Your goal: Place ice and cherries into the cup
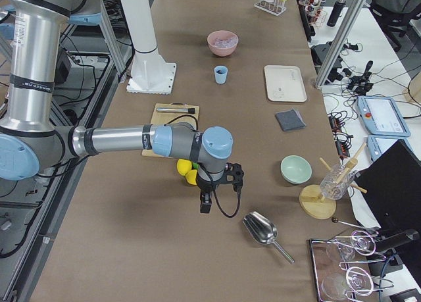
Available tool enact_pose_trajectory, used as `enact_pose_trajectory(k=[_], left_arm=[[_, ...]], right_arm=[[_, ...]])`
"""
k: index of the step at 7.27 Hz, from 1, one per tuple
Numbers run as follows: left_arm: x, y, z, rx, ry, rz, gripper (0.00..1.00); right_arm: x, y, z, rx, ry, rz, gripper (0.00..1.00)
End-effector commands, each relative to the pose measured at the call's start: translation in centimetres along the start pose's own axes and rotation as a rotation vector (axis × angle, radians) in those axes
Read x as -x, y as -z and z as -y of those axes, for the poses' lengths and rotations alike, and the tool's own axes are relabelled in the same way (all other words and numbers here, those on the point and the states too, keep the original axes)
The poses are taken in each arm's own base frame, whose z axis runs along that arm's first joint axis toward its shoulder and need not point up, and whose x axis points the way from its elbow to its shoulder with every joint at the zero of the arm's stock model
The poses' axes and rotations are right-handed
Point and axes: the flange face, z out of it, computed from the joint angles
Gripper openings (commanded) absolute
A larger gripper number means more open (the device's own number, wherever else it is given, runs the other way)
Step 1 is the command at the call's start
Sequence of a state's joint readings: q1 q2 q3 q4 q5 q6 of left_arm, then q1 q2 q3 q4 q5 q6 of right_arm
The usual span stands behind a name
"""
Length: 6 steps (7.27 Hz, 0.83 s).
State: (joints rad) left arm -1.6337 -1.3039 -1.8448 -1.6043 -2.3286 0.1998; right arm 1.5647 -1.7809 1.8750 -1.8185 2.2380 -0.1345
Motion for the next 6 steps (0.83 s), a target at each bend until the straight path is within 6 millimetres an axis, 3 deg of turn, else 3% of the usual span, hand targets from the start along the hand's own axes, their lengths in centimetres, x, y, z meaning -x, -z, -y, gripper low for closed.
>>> enact_pose_trajectory(k=[1,6], left_arm=[[-0.01,0.01,0.0,0.001,-0.001,0.0,0.98],[0.01,0.0,0.05,0.001,0.001,0.0,0.98]], right_arm=[[-0.78,-0.83,-0.88,0.018,-0.014,-0.006,1.0],[-1.07,-1.5,-1.71,0.03,-0.026,0.016,1.0]])
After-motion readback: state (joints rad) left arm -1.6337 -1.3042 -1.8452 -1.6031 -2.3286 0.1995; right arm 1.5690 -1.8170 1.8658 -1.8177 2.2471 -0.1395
